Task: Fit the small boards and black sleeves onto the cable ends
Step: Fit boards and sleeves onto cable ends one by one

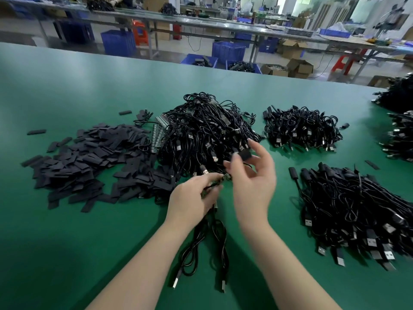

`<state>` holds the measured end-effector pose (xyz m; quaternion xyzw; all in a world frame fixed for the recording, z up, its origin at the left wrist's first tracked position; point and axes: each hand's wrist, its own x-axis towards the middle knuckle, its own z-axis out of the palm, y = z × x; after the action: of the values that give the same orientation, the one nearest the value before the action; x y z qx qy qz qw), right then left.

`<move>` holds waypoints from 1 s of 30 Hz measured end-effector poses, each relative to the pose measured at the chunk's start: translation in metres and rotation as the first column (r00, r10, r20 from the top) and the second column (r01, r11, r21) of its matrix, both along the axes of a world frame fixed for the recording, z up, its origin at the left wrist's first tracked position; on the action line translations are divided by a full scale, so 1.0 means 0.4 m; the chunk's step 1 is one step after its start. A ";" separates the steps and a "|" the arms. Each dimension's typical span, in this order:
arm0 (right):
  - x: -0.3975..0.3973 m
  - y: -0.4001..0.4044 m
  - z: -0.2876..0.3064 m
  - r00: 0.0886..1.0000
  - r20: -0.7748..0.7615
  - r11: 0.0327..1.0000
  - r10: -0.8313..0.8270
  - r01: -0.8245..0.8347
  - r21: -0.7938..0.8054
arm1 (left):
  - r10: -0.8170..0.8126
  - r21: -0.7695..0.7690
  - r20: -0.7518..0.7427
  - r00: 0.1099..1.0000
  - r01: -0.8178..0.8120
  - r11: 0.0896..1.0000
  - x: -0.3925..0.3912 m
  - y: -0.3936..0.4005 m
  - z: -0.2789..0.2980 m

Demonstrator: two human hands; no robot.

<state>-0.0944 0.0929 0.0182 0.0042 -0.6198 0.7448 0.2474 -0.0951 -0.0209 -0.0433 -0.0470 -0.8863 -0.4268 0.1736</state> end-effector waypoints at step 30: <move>0.012 0.119 -0.114 0.852 0.289 0.890 0.436 -0.456 -0.001 | -0.113 0.159 -0.039 0.993 0.118 0.980 0.012 0.013 -0.002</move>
<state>-0.0895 0.1404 -0.0272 0.0504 -0.6553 0.7533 -0.0229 -0.0901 -0.0156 -0.0439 -0.0904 -0.8421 -0.5054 0.1651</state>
